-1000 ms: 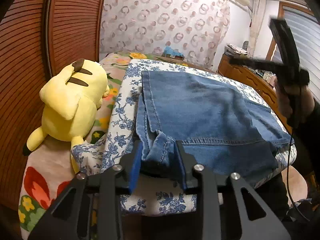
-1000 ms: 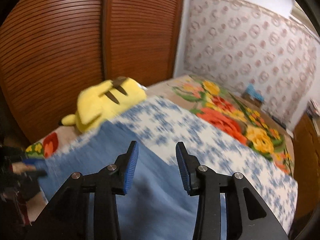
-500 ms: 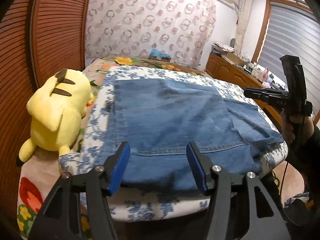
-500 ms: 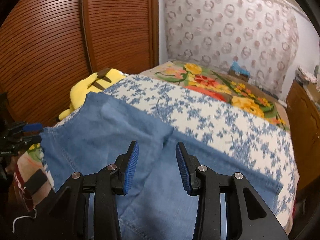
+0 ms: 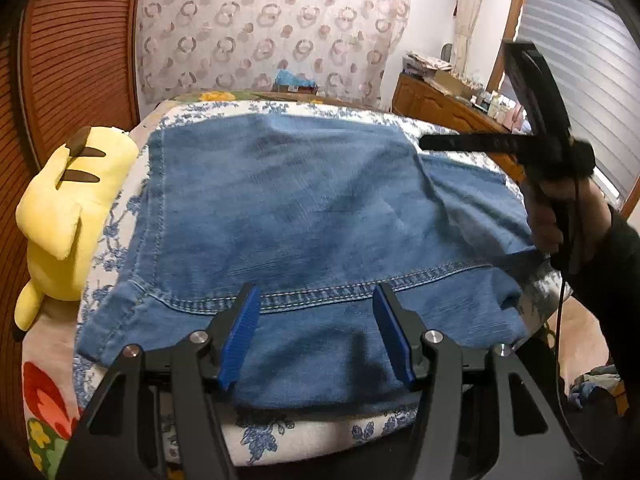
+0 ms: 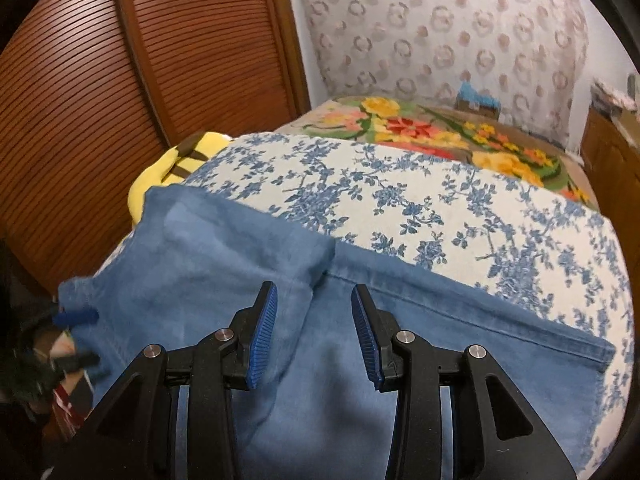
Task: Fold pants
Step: 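Grasp the jeans waist edge with the right gripper and lift it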
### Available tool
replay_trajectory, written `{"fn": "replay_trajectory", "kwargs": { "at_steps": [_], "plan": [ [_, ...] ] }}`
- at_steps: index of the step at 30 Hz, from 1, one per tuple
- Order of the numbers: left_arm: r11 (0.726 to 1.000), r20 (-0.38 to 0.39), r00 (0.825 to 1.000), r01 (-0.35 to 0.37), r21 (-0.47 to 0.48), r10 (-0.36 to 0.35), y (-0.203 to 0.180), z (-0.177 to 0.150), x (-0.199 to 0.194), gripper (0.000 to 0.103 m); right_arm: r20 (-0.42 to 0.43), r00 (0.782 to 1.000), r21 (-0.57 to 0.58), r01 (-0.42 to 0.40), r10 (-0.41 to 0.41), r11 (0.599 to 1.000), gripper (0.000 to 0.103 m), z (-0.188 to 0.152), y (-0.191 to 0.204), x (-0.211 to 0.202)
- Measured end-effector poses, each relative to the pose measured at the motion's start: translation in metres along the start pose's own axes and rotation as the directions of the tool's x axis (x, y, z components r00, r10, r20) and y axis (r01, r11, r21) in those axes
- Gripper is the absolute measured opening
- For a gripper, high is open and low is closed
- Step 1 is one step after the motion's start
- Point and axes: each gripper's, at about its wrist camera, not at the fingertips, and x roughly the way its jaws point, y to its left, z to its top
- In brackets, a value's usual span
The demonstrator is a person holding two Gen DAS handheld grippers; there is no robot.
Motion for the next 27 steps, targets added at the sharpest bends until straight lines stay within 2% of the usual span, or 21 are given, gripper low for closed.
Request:
{"fn": "replay_trajectory", "kwargs": {
  "at_steps": [4, 7, 9, 14, 18, 21, 27],
  "plan": [
    [1.000, -0.006, 1.000, -0.003, 0.002, 0.003, -0.002, -0.002, 0.004, 0.058, -0.039, 0.999, 0.046, -0.011, 0.013, 0.999, 0.037, 0.011, -0.005, 0.018],
    [1.000, -0.009, 1.000, 0.002, 0.001, -0.002, -0.002, -0.003, 0.005, 0.058, -0.055, 0.998, 0.085, -0.024, 0.029, 0.996, 0.030, 0.018, -0.009, 0.028],
    [1.000, -0.010, 1.000, 0.004, 0.000, -0.004, -0.002, -0.003, 0.005, 0.058, -0.058, 0.998, 0.095, -0.033, 0.039, 0.995, 0.018, 0.024, -0.007, 0.030],
    [1.000, -0.011, 1.000, 0.006, 0.000, -0.006, -0.001, -0.004, 0.008, 0.058, -0.051, 0.998, 0.055, -0.024, 0.027, 0.998, 0.004, 0.034, 0.004, 0.029],
    [1.000, -0.010, 1.000, 0.005, 0.002, -0.005, -0.001, -0.004, 0.009, 0.058, 0.011, 1.000, -0.009, 0.024, -0.024, 1.000, 0.002, 0.045, 0.019, 0.021],
    [1.000, -0.008, 1.000, 0.006, 0.006, -0.006, -0.001, -0.006, 0.010, 0.058, 0.069, 0.997, -0.038, 0.027, -0.025, 0.999, 0.001, 0.054, 0.026, 0.013],
    [1.000, -0.006, 1.000, 0.012, 0.009, -0.012, 0.000, -0.008, 0.011, 0.058, 0.208, 0.977, -0.106, -0.016, 0.037, 0.994, 0.001, 0.073, 0.049, -0.012]
  ]
}}
